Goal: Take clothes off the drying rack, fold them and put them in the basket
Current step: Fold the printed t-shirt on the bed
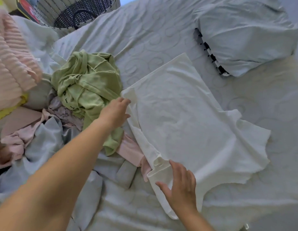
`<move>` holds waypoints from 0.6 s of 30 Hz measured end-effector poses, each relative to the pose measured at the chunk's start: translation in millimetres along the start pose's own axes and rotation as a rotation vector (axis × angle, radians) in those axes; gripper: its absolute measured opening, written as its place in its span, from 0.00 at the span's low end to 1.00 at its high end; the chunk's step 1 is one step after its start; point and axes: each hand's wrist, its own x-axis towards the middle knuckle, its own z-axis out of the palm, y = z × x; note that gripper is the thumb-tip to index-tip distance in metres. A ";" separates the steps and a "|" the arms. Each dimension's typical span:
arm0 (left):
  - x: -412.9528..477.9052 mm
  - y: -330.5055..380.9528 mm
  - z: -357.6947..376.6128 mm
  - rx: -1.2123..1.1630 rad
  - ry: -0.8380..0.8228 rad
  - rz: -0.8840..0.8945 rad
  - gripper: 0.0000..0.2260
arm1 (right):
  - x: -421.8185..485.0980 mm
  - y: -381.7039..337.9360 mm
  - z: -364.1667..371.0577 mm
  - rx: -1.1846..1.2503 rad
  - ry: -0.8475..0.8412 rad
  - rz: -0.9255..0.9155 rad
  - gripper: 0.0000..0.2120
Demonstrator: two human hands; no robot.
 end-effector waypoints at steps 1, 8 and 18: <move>8.5 -1.8 -1.5 0.067 -0.010 0.050 0.26 | -3.0 -1.0 5.6 -0.023 0.010 -0.023 0.38; 54.8 -13.3 -8.4 0.408 -0.104 0.195 0.29 | -23.8 -18.0 42.0 -0.130 -0.143 0.034 0.63; 78.8 -24.3 -17.6 0.837 -0.047 0.809 0.23 | -17.3 -5.5 53.5 -0.041 0.164 0.018 0.17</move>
